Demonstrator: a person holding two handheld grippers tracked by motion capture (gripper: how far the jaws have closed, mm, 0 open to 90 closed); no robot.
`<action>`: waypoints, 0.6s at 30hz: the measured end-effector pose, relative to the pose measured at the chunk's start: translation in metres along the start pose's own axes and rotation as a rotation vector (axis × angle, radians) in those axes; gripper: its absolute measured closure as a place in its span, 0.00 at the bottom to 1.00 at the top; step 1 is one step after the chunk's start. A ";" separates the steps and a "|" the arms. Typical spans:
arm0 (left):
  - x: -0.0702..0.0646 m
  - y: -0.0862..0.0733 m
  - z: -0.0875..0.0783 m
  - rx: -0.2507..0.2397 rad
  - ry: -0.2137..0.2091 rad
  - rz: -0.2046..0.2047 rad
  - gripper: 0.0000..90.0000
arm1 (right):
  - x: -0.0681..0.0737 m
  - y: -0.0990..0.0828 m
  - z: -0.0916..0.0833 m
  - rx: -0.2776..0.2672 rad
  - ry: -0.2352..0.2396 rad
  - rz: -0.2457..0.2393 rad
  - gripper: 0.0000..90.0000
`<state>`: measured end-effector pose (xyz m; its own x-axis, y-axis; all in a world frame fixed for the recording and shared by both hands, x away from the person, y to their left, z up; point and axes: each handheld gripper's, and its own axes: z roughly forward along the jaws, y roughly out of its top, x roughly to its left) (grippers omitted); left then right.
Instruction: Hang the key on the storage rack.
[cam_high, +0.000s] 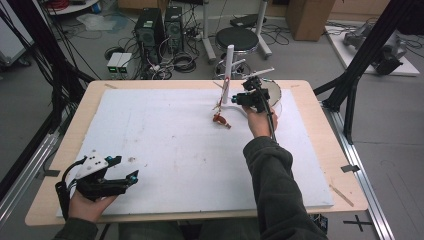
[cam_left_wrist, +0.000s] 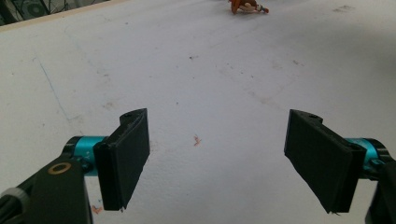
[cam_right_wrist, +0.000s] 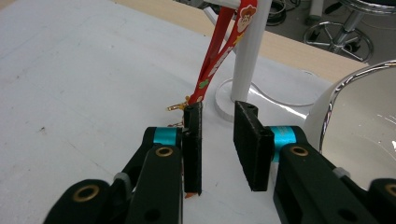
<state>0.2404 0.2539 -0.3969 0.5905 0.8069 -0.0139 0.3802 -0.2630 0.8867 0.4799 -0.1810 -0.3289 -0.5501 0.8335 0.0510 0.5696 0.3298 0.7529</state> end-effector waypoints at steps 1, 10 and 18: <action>0.000 0.000 0.000 0.000 -0.001 -0.002 0.25 | -0.001 -0.001 0.000 -0.005 0.008 0.003 0.80; -0.001 0.000 0.001 0.002 0.001 0.000 0.25 | -0.011 -0.012 -0.004 -0.028 0.063 0.028 0.73; -0.001 -0.001 0.000 0.003 -0.001 0.002 0.25 | -0.012 -0.019 -0.010 -0.046 0.093 0.026 0.67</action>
<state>0.2401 0.2534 -0.3977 0.5916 0.8061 -0.0128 0.3818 -0.2661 0.8851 0.4696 -0.2017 -0.3368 -0.5912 0.7960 0.1299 0.5568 0.2864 0.7797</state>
